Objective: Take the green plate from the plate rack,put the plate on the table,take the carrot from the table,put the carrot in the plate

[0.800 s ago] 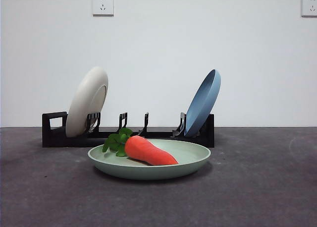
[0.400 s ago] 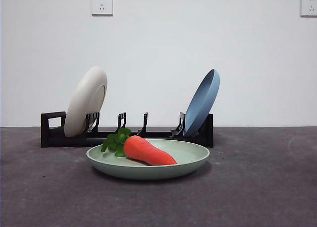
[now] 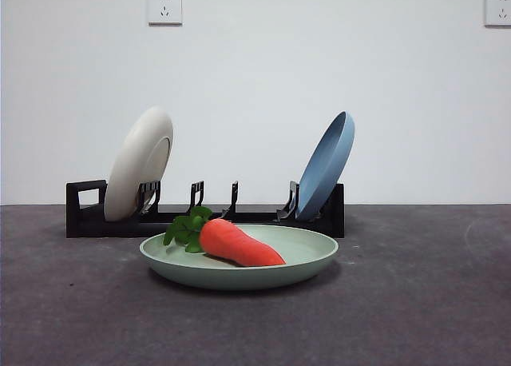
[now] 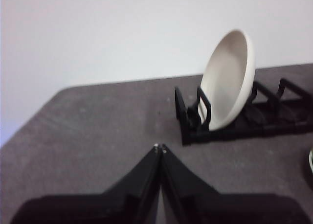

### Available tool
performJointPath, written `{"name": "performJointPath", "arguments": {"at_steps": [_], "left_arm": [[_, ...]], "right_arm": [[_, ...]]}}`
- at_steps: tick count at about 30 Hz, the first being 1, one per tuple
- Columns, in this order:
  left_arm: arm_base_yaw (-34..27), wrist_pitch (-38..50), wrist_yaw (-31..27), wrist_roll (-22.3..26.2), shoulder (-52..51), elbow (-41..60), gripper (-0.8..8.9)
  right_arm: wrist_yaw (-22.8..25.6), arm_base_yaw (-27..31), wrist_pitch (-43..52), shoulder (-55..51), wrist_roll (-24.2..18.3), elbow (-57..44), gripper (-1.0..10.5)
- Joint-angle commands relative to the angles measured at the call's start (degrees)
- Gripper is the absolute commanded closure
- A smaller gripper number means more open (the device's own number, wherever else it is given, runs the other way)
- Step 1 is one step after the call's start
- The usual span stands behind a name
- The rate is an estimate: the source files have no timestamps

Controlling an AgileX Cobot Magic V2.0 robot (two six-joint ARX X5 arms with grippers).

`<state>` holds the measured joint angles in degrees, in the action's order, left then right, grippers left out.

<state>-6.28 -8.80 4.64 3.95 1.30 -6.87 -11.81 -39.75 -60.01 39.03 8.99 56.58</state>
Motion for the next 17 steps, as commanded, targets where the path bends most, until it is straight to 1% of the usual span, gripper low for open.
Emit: {"name": "performJointPath", "arguments": {"at_steps": [1, 4, 10, 17], "left_arm": [[-0.2, 0.9, 0.0, -1.1, -1.2, 2.7, 8.16], [-0.2, 1.0, 0.1, -1.2, -1.2, 4.3, 8.16], [-0.2, -0.3, 0.1, -2.9, -1.2, 6.5, 8.16], [-0.2, -1.4, 0.1, -2.9, -1.2, 6.6, 8.16]], "right_arm": [[0.2, -0.1, 0.3, -0.1, -0.5, 0.0, 9.4], [0.2, -0.1, 0.3, -0.1, -0.5, 0.0, 9.4], [0.2, -0.1, 0.3, -0.1, -0.5, 0.0, 9.4], [0.2, -0.1, 0.3, -0.1, -0.5, 0.0, 9.4]]}}
